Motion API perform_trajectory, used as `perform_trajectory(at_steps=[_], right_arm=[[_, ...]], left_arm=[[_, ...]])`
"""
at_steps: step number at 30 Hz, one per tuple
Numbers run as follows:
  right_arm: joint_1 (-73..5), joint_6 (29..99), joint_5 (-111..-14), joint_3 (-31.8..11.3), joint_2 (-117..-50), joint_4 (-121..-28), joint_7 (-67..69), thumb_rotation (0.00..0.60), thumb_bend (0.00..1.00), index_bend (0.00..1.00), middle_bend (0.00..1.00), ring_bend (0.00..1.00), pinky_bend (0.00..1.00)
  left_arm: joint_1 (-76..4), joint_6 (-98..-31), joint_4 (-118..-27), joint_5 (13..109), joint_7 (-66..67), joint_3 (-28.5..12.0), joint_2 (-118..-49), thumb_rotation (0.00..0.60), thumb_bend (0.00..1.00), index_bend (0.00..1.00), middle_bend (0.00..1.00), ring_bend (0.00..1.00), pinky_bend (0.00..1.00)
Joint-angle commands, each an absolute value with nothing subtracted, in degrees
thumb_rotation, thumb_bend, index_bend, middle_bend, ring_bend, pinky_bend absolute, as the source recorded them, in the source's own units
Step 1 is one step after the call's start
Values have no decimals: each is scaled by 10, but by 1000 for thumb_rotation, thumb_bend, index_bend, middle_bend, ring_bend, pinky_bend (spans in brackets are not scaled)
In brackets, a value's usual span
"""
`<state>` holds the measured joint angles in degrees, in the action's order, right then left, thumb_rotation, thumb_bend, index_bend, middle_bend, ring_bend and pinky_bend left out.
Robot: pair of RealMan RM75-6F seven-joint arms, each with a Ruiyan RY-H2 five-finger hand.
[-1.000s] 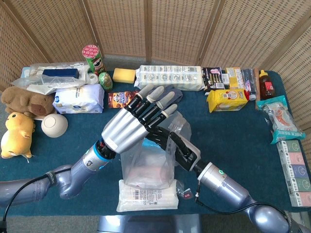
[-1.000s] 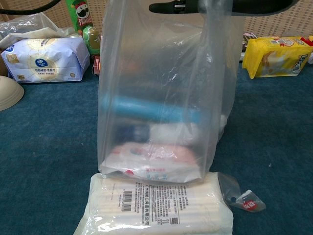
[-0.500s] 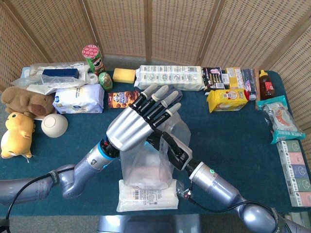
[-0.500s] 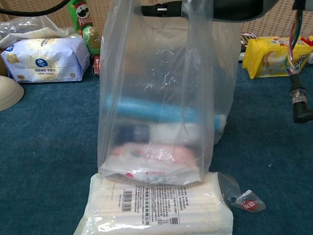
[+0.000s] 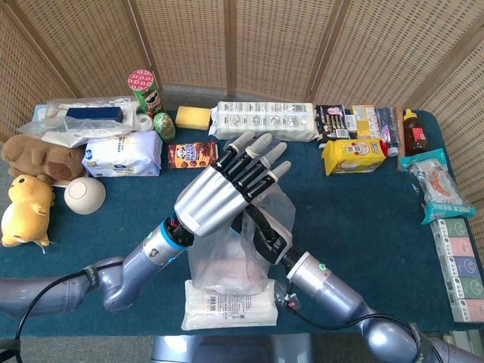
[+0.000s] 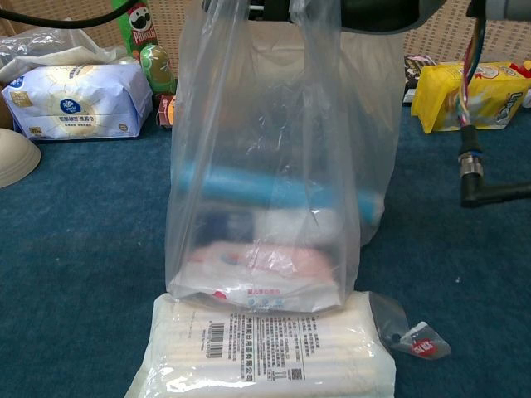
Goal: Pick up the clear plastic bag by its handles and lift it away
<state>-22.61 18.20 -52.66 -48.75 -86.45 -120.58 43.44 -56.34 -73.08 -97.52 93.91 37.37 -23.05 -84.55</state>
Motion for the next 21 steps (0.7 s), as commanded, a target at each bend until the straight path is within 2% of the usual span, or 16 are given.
perform_trajectory(at_steps=[1, 10, 21], right_arm=[[-228, 187, -538, -485, -864, -1201, 439, 154, 123, 257, 284, 186, 57], [-236, 195, -552, -478, -868, -1199, 472, 155, 123, 274, 310, 215, 103], [-238, 206, -563, -465, -852, -1208, 503, 153, 137, 369, 408, 350, 242]], left_arm=[[-563, -732, -976, 938, 375, -229, -844, 600, 78, 145, 148, 18, 164], [-568, -729, -973, 930, 377, -228, -848, 600, 78, 143, 148, 17, 164], [-575, -734, -967, 923, 379, -230, -852, 600, 78, 143, 148, 17, 164]])
